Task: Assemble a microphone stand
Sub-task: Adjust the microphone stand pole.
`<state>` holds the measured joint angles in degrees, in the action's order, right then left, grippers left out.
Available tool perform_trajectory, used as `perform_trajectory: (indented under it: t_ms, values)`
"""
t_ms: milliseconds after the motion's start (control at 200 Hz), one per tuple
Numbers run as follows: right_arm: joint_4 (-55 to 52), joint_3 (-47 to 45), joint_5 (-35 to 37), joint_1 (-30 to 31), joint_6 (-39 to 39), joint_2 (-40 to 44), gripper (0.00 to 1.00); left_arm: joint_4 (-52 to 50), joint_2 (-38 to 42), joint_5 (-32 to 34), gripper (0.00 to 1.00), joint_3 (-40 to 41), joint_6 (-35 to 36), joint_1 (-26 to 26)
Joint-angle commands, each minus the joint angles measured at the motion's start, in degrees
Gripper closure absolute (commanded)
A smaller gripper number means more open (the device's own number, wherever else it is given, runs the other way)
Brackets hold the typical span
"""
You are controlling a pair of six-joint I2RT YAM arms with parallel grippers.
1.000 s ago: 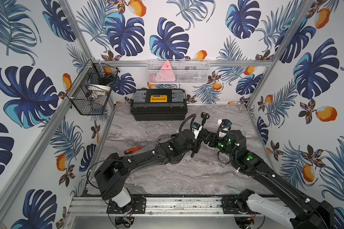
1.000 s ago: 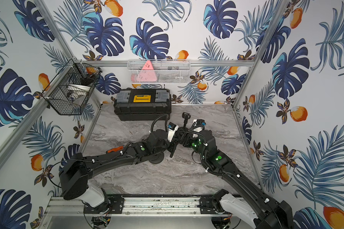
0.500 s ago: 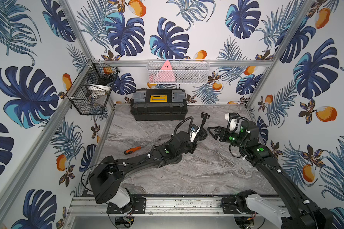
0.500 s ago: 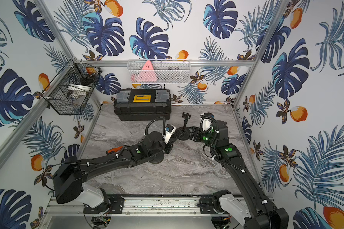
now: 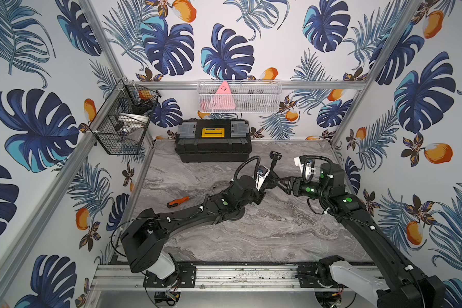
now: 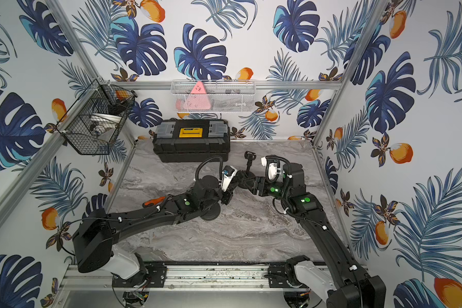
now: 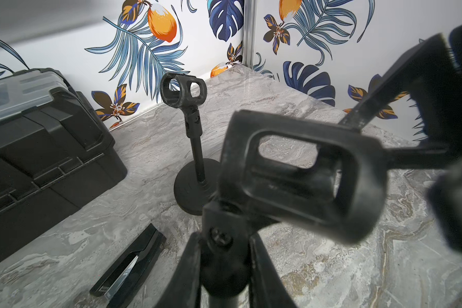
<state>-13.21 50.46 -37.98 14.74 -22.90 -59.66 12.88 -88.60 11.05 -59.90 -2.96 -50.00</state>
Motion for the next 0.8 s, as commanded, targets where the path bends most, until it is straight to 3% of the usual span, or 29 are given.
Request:
perform_trajectory:
  t_ms: [0, 175, 555, 796]
  values:
    - [4.3, -0.9, 0.8, 0.6, -3.6, -0.4, 0.37, 3.1, -0.3, -1.9, 1.00, -0.2, -0.6, 0.2]
    - [5.6, -1.1, 1.9, 2.5, -4.5, -1.0, 0.40, 2.7, -1.3, -2.9, 1.00, -0.8, -0.8, 0.2]
    - [0.7, 0.9, 12.7, 4.9, -3.0, -0.8, 0.79, 5.1, -0.1, -6.0, 1.00, 1.2, 2.5, 0.1]
    - [-5.2, 5.0, 12.1, 4.5, 0.5, -2.6, 0.84, 8.1, 2.1, -9.1, 1.00, 5.3, 12.0, 0.1]
